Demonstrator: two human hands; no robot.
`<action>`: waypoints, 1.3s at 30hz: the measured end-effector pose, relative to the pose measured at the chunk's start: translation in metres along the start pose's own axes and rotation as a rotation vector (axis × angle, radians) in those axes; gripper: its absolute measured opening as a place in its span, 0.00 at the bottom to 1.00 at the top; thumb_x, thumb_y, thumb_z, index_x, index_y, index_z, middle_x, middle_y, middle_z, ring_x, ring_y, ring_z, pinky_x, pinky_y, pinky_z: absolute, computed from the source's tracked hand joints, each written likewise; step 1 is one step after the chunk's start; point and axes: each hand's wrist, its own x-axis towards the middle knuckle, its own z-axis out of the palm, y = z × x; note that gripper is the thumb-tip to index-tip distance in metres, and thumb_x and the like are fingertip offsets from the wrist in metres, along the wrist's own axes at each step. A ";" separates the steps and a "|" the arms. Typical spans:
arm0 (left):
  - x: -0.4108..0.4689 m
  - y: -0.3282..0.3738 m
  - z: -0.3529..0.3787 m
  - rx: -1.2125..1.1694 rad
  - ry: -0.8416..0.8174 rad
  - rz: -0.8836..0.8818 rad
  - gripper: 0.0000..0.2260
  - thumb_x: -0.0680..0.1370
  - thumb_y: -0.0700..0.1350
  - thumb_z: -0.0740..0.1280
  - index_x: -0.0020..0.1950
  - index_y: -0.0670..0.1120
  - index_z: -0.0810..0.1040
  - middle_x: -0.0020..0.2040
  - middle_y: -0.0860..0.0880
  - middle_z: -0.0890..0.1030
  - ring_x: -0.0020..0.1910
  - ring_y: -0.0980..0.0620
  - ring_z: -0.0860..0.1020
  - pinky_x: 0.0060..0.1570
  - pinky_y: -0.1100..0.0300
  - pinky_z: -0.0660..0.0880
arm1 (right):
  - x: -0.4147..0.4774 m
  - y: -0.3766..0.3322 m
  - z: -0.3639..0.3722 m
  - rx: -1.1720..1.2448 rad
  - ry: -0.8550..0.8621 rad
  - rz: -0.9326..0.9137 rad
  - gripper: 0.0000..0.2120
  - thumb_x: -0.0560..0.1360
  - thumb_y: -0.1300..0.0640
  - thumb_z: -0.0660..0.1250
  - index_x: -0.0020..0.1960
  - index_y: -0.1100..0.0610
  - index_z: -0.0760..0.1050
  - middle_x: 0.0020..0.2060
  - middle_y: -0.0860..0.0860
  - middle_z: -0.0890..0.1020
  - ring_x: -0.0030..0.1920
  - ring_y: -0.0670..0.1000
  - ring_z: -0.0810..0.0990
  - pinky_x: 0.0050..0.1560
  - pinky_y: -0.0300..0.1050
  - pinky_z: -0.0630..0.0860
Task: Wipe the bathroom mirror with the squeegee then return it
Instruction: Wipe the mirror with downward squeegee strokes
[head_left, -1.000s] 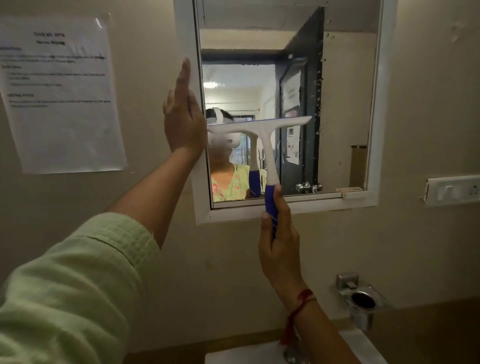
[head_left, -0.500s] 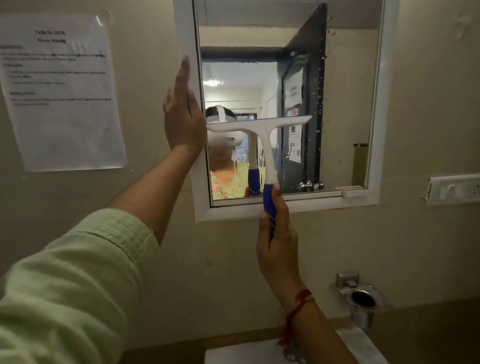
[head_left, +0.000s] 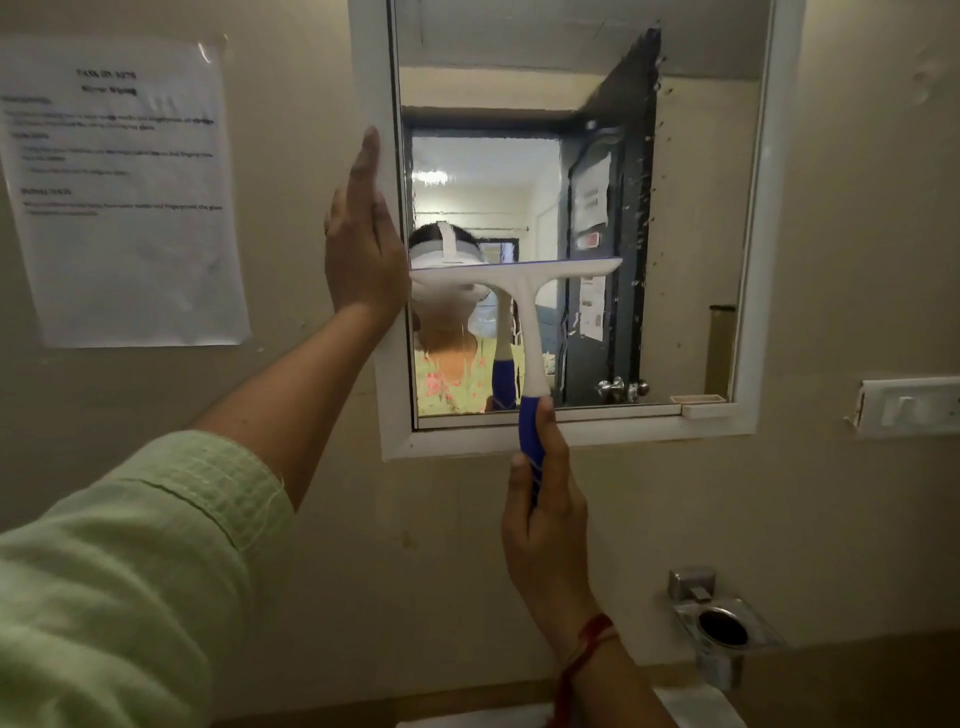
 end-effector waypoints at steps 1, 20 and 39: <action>-0.001 0.000 0.000 0.006 0.003 0.004 0.19 0.81 0.37 0.51 0.73 0.42 0.61 0.67 0.48 0.71 0.52 0.69 0.67 0.51 0.85 0.55 | -0.004 0.001 0.001 -0.007 -0.005 -0.002 0.24 0.78 0.45 0.49 0.71 0.33 0.45 0.49 0.54 0.77 0.31 0.39 0.69 0.34 0.31 0.70; -0.001 0.005 -0.003 0.082 -0.019 -0.009 0.20 0.82 0.38 0.52 0.74 0.48 0.60 0.65 0.61 0.64 0.62 0.61 0.64 0.55 0.83 0.55 | -0.050 0.016 -0.002 -0.025 -0.129 0.025 0.36 0.74 0.58 0.63 0.71 0.32 0.50 0.37 0.43 0.77 0.29 0.39 0.73 0.28 0.25 0.68; -0.003 0.007 -0.002 0.122 0.006 -0.002 0.19 0.82 0.38 0.52 0.74 0.46 0.60 0.67 0.47 0.72 0.60 0.55 0.69 0.51 0.84 0.55 | -0.025 0.015 -0.003 0.047 -0.005 0.020 0.23 0.77 0.38 0.49 0.70 0.29 0.47 0.41 0.47 0.77 0.30 0.39 0.72 0.33 0.26 0.70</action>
